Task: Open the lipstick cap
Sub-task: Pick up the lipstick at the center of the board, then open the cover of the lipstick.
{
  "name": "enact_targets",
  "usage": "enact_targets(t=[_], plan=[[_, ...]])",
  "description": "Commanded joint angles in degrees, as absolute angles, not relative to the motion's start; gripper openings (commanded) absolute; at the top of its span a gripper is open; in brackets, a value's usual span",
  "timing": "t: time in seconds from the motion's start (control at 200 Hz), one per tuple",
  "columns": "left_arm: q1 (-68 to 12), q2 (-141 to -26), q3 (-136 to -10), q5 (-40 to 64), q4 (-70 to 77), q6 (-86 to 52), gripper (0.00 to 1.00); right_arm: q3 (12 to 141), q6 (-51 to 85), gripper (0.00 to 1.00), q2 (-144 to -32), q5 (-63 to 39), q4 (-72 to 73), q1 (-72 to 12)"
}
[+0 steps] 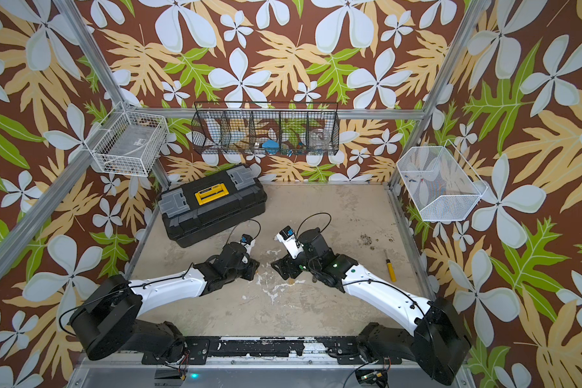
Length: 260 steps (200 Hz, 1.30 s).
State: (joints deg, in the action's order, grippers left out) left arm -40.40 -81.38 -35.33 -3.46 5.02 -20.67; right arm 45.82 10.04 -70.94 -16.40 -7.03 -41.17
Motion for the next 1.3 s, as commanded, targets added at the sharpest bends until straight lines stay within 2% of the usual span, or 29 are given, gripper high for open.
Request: enact_targets(t=[0.0,0.24,0.636,0.766,1.076,1.296], plan=[[-40.6,-81.9,-35.9,-3.3,4.9,-19.5,0.31,45.9,10.1,0.84,-71.2,-16.0,-6.8,-41.2],[-40.8,-81.3,-36.0,-3.2,5.0,-19.5,0.22,45.8,10.3,0.84,-71.3,-16.0,-6.2,-41.2],[-40.7,-78.3,-39.2,-0.9,2.7,-19.1,0.21,43.7,11.2,0.84,-67.3,-9.0,-0.7,-41.2],[-40.7,-75.4,-41.9,0.5,0.4,-16.9,0.17,39.7,10.5,0.78,-63.5,-6.1,7.2,-41.2],[-40.2,-74.6,-56.2,10.3,-13.1,-9.3,0.17,33.9,-6.0,0.72,-62.0,-14.4,19.4,-41.2],[-40.1,-73.3,-59.9,10.3,-17.3,-8.9,0.16,34.4,-14.7,0.57,-66.2,-19.2,22.0,-41.2]])
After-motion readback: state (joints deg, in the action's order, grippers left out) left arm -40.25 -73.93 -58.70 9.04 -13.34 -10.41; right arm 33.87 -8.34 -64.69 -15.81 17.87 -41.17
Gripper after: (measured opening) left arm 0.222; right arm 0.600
